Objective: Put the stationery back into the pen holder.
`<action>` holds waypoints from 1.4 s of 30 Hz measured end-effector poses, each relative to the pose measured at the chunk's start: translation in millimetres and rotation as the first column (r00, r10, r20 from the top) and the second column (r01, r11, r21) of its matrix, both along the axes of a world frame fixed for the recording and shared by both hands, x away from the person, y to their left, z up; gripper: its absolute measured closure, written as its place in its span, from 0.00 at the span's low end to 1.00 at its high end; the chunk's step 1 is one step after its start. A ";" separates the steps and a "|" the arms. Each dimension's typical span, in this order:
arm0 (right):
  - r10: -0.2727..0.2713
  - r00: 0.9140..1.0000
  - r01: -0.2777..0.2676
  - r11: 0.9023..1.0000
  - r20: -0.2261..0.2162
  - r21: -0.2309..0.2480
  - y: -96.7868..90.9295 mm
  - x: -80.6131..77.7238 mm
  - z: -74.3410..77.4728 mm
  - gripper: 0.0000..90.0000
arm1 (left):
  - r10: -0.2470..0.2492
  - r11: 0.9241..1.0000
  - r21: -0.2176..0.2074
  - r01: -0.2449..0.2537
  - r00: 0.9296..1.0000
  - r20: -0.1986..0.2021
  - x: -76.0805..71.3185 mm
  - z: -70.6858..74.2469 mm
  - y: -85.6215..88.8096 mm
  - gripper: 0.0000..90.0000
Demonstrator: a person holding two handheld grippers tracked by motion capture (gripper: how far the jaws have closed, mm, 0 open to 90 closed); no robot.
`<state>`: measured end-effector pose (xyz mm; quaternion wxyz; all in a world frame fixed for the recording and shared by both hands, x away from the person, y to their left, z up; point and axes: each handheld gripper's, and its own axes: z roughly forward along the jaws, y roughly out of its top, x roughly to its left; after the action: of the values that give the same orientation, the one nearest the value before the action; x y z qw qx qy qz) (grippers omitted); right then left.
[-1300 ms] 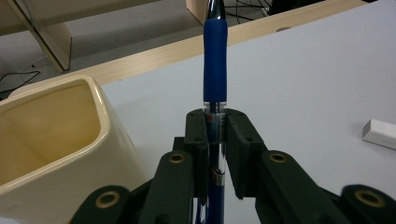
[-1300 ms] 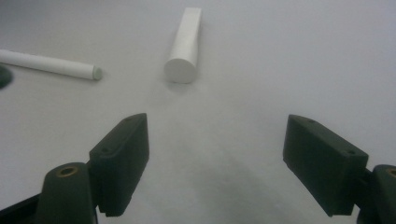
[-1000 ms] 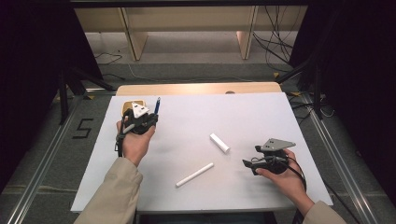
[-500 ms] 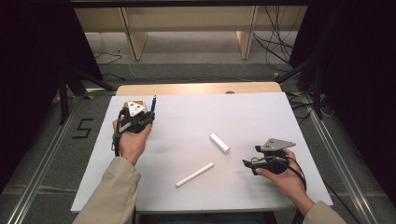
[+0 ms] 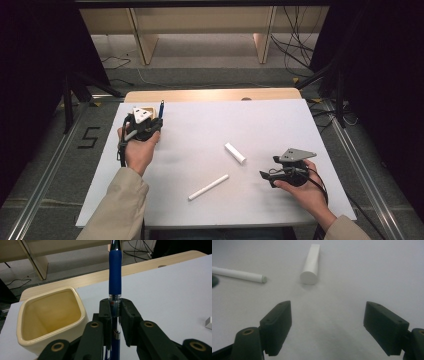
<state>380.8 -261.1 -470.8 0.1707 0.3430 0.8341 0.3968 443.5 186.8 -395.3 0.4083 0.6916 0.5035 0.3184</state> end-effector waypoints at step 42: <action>-0.002 1.000 0.002 1.000 -0.001 0.000 0.0 0.3 -0.4 0.26 | 0.071 0.997 -0.028 -0.069 0.994 0.085 21.8 30.8 23.0 0.88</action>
<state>381.1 -261.1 -471.2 0.1705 0.3441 0.8340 0.3962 465.3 209.8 -364.5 0.4269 0.6539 0.5134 0.3558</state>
